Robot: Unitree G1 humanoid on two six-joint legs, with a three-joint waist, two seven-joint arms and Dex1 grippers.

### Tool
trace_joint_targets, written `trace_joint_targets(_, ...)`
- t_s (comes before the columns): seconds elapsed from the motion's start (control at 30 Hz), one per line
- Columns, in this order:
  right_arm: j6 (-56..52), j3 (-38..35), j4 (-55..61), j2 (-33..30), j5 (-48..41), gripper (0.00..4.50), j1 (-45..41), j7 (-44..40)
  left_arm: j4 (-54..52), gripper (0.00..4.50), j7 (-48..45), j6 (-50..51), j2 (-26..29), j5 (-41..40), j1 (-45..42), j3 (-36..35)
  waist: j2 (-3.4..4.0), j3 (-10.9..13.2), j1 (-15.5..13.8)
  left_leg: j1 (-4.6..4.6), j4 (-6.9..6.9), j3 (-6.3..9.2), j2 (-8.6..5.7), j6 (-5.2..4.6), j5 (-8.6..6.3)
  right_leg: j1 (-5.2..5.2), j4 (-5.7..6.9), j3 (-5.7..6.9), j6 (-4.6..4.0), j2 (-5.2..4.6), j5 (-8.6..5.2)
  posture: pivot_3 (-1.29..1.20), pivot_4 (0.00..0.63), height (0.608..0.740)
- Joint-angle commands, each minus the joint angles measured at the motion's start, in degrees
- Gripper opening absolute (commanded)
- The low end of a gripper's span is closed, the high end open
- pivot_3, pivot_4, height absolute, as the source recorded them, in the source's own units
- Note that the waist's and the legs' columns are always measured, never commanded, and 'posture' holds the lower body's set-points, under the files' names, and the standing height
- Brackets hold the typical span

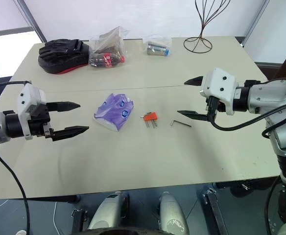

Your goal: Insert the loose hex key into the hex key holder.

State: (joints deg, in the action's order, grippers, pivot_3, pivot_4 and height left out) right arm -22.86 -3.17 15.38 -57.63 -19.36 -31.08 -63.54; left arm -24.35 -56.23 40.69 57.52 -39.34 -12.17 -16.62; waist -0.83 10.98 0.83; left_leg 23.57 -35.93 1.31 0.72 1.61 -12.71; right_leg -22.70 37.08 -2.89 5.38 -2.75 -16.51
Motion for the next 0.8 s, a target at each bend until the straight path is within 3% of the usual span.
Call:
trace_joint_targets(0.03, 0.5, -1.7, 0.8, -1.1, 0.0, 4.5, -0.8, 0.0, -0.5, 4.47, 0.0, -1.1, 0.3, 0.1, -1.1, -1.0, 0.0, 0.0, 0.0, 0.0, 0.0, 0.0, 0.0, 0.0, 0.0, 0.0, 0.0, 0.0, 0.0, 0.0, 0.0, 0.0, 0.15, 0.74)
trace_joint_targets(0.63, -0.3, -2.0, 2.2, -0.9, -0.4, 4.5, -0.4, 0.7, -0.9, 4.47, 2.0, 1.5, -0.2, -1.7, -3.2, -0.2, -0.02, 0.0, 0.0, 0.01, -0.04, -0.03, 0.0, 0.0, 0.0, -0.01, 0.04, -0.01, 0.02, 0.09, 0.01, 0.0, 0.15, 0.74)
trace_joint_targets(0.8, -0.5, -1.8, 2.6, -0.7, -0.4, 4.5, -0.4, 1.0, 0.0, 4.47, 1.3, -3.0, 0.7, 3.5, -2.7, 2.4, -0.02, 0.0, -0.1, 0.01, -0.06, -0.04, 0.0, 0.0, 0.0, 0.0, 0.05, -0.01, 0.03, 0.1, 0.01, 0.0, 0.15, 0.74)
